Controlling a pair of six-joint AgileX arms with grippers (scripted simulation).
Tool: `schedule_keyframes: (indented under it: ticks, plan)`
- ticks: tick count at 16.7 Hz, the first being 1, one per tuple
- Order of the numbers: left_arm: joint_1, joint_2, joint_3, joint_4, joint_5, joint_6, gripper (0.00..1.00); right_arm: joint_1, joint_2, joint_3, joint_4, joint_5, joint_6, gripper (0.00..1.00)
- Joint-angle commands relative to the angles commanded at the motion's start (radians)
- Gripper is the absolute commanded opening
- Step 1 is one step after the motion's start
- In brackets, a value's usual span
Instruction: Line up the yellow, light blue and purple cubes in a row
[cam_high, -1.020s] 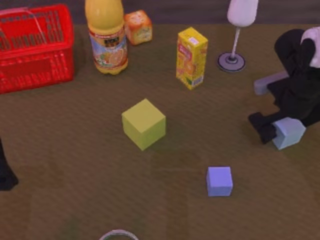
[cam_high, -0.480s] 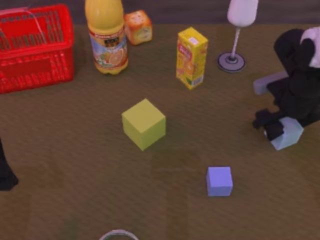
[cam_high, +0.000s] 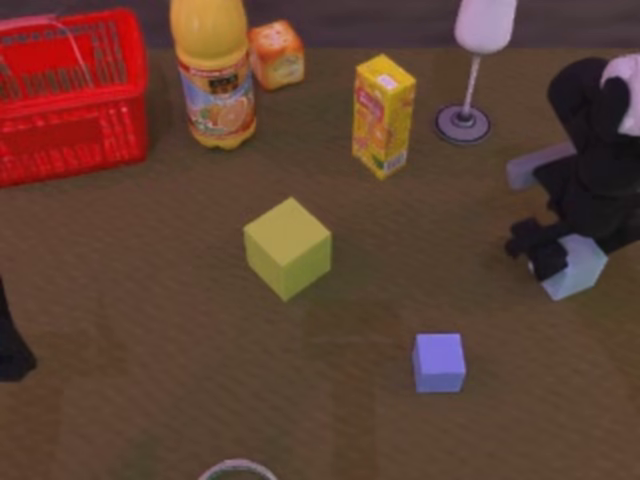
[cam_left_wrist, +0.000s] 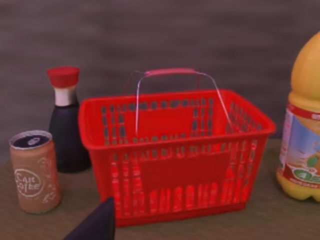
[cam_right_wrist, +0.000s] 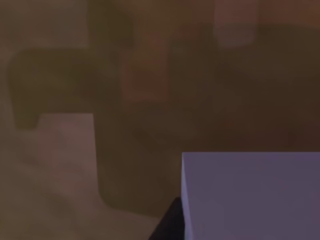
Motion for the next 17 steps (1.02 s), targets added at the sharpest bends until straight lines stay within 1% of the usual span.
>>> schedule_keyframes:
  ticks: [3,7,9,14,17]
  plan:
    - [0.000,0.000,0.000,0.000,0.000,0.000,1.00,0.003,-0.014,0.028,-0.042,0.000,-0.002,0.00]
    - [0.000,0.000,0.000,0.000,0.000,0.000,1.00,0.006,-0.072,0.108,-0.190,-0.001,-0.002,0.00]
    - [0.000,0.000,0.000,0.000,0.000,0.000,1.00,0.008,-0.095,0.135,-0.232,-0.001,-0.002,0.00]
    - [0.000,0.000,0.000,0.000,0.000,0.000,1.00,0.005,-0.095,0.137,-0.236,-0.001,0.001,0.00]
    - [0.000,0.000,0.000,0.000,0.000,0.000,1.00,0.053,-0.089,0.149,-0.245,0.000,0.067,0.00]
